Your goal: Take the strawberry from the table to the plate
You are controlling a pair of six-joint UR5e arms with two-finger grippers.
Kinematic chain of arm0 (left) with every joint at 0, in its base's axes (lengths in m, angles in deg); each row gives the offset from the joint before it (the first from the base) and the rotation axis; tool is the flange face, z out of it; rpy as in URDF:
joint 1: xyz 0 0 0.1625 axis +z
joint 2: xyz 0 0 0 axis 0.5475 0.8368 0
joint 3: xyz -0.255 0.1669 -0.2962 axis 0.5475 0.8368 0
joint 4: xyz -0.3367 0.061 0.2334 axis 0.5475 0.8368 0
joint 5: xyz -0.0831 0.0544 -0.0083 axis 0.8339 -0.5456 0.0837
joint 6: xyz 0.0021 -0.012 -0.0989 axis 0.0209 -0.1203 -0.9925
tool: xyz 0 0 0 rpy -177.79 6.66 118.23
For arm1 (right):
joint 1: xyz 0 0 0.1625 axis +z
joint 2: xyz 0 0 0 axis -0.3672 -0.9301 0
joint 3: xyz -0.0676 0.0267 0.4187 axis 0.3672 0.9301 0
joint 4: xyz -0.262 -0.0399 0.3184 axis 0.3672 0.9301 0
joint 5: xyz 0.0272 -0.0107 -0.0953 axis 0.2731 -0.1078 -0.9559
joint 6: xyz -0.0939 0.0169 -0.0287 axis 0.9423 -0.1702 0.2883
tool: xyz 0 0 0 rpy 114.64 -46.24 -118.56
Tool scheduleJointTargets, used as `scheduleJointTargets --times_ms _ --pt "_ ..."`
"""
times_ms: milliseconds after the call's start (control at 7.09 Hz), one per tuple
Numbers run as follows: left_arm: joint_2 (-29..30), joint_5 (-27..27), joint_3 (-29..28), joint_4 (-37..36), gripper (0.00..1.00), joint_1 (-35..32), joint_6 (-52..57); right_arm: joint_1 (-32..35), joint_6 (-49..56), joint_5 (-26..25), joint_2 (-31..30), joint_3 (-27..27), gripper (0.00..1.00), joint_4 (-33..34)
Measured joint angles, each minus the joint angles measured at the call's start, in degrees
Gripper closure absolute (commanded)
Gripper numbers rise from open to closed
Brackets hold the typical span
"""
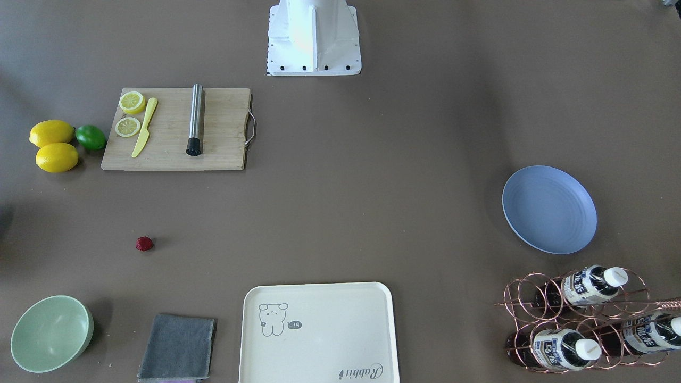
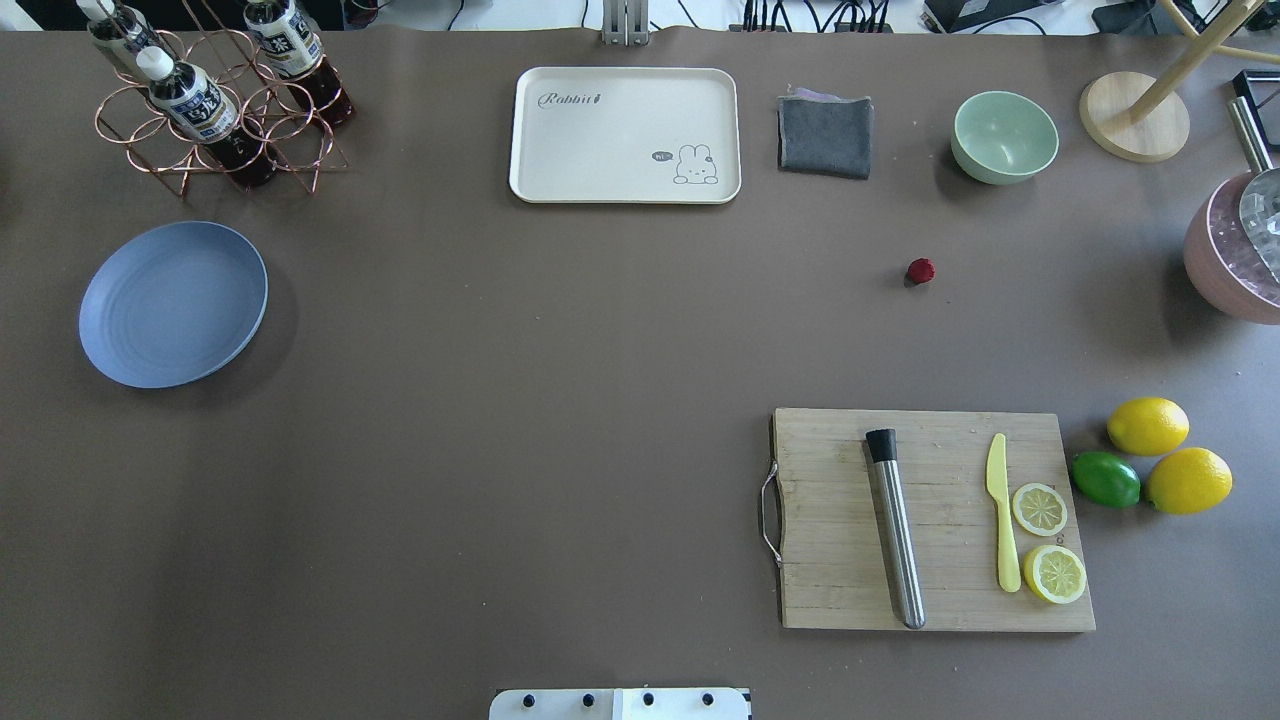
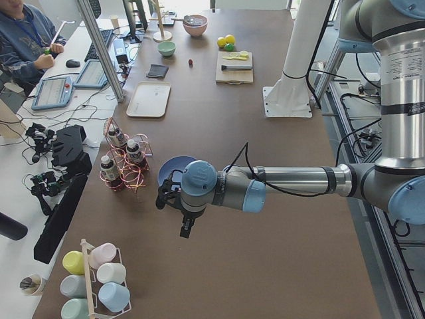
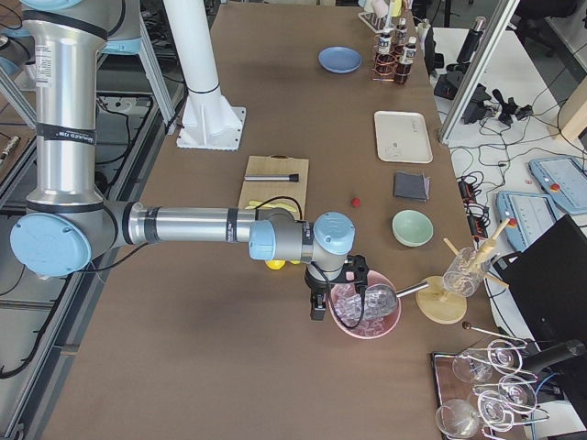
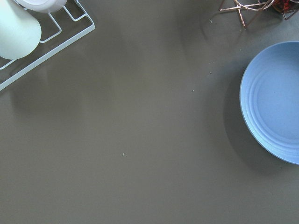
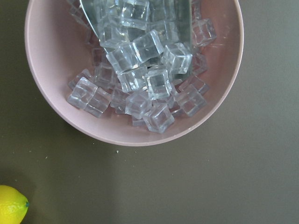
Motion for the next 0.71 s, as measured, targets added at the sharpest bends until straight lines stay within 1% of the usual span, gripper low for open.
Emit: scheduleJointTargets --times_ms 705 --pt "-2.4 -0.1 2.4 0.3 0.02 -0.4 0.1 0.0 0.1 0.0 -0.2 -0.2 0.0 0.0"
